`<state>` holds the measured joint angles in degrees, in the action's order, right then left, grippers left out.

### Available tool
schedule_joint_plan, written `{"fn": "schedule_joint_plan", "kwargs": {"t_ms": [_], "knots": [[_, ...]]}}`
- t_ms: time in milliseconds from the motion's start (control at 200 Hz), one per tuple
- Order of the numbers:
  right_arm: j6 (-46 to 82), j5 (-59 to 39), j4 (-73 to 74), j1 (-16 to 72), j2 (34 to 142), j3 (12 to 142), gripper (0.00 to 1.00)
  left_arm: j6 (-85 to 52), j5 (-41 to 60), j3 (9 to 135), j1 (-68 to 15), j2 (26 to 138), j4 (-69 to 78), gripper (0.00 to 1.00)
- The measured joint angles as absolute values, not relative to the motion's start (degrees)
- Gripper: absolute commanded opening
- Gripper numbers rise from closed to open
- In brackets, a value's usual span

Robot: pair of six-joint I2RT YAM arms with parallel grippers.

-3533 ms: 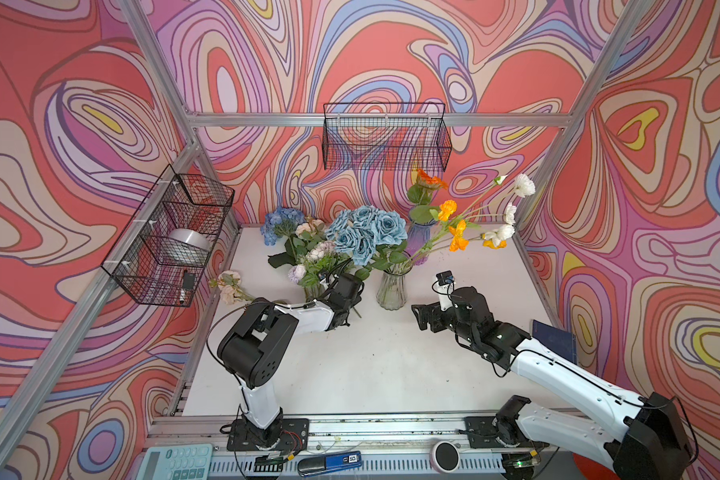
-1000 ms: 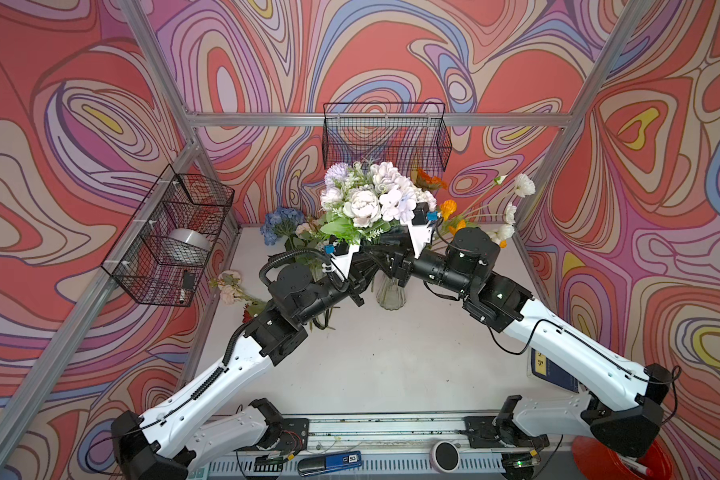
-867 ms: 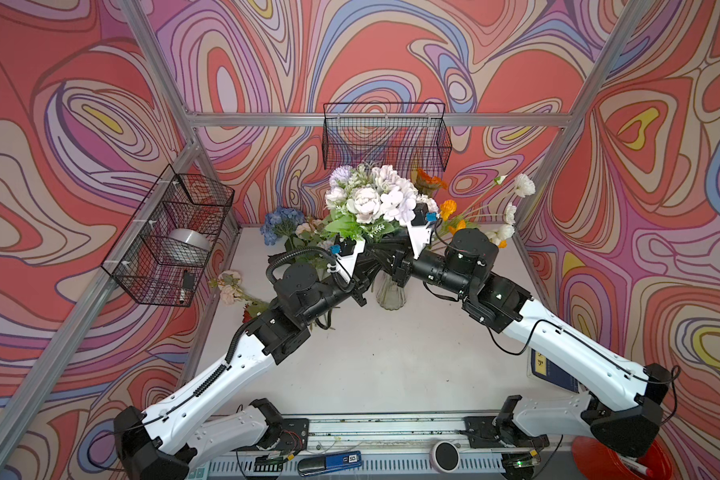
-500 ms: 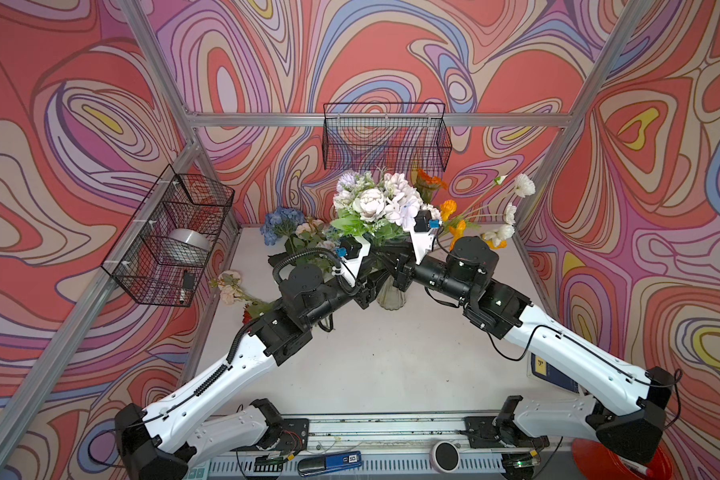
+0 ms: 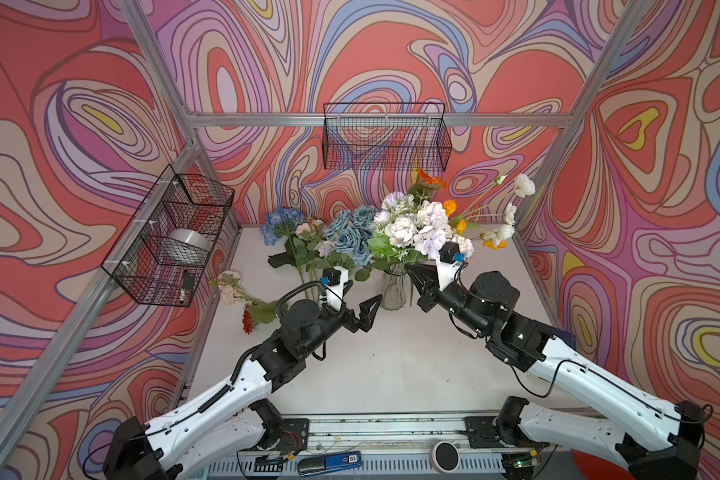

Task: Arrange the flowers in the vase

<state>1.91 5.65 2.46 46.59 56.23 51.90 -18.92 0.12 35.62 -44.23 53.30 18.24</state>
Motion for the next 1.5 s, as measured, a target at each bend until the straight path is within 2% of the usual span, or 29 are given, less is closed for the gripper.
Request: {"fn": "schedule_joint_plan", "kwargs": {"t_ms": [145, 270, 421, 841, 1142, 1497], "knots": [[-5.56, 7.14, 10.17, 46.59, 55.53, 44.03, 0.0, -17.76, -1.65, 36.91, -43.62, 59.11, 22.52, 1.0], [-11.57, 7.75, 15.11, 46.59, 56.88, 42.3, 0.0, -17.72, -0.99, 39.72, -39.48, 65.76, 27.33, 0.99], [-17.12, 6.74, 22.98, 46.59, 57.21, 40.97, 0.0, -18.04, -0.36, 42.96, -35.03, 72.55, 31.64, 0.92], [-21.91, -0.1, 34.76, 45.43, 60.97, 40.07, 0.0, -16.21, 0.71, 51.55, -32.36, 82.83, 35.48, 0.68], [-19.33, -6.31, 44.56, 39.57, 69.91, 40.82, 0.0, -16.08, 4.51, 57.78, -31.22, 88.62, 36.1, 0.67], [-18.2, -9.74, 54.57, 36.34, 80.68, 43.57, 0.0, -16.1, 6.02, 58.67, -31.03, 90.06, 35.81, 0.68]]}}
